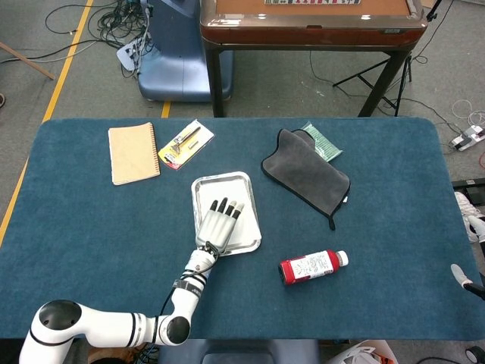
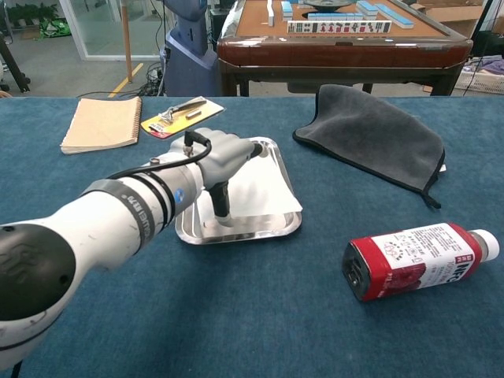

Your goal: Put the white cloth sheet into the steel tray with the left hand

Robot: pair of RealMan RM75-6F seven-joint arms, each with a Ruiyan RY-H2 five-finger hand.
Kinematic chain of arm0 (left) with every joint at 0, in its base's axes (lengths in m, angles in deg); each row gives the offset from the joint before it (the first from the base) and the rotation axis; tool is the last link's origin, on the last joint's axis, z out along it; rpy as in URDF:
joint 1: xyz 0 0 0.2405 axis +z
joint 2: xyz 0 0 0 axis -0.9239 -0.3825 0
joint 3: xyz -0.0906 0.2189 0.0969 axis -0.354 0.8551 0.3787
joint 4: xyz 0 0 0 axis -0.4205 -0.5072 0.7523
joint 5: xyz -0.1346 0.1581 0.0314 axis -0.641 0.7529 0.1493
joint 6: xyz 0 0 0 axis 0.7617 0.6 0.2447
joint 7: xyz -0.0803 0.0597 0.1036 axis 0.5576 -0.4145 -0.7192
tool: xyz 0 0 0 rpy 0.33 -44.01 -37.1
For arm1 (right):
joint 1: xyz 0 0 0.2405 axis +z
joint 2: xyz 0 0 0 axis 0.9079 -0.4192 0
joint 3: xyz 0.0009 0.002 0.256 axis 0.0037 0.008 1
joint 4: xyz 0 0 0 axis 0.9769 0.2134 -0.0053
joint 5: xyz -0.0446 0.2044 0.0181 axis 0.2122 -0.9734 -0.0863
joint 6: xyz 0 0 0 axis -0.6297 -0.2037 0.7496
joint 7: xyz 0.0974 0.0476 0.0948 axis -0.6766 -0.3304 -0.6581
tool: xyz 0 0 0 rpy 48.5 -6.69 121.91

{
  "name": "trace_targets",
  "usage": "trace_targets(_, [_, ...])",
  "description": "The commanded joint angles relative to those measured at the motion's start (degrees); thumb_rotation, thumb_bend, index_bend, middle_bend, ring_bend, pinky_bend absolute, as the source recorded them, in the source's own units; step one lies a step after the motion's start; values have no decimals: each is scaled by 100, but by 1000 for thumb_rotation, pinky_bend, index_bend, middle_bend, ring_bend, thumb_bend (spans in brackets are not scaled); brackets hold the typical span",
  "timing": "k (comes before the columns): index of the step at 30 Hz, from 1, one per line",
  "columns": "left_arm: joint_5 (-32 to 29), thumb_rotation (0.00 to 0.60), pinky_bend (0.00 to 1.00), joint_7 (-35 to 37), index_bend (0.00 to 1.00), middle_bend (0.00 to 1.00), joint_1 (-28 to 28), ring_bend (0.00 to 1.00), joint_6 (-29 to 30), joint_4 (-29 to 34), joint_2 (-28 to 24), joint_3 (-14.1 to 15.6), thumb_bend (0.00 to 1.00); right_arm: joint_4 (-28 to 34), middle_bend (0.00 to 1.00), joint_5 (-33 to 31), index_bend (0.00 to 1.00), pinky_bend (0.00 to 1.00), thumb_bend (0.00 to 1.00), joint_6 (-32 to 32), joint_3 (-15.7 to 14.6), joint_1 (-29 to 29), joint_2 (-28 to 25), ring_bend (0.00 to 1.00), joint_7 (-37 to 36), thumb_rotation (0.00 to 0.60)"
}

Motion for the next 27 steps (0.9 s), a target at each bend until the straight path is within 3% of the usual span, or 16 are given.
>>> trace_targets(1, [-47, 600, 103, -36, 0, 104, -15, 43, 25, 22, -24, 18, 96, -12, 182, 12, 113, 174, 245, -4, 1, 6, 7, 75, -9, 600])
trace_targets(10, [-284, 600, 103, -186, 0, 103, -59, 43, 144, 130, -126, 65, 96, -18, 181, 36, 113, 174, 245, 40, -2, -22, 1, 75, -31, 600])
trace_targets(27, [-433, 600, 103, -324, 0, 103, 67, 43, 623, 908, -548, 263, 96, 15, 182, 148, 113, 174, 245, 109, -13, -34, 2, 75, -14, 600])
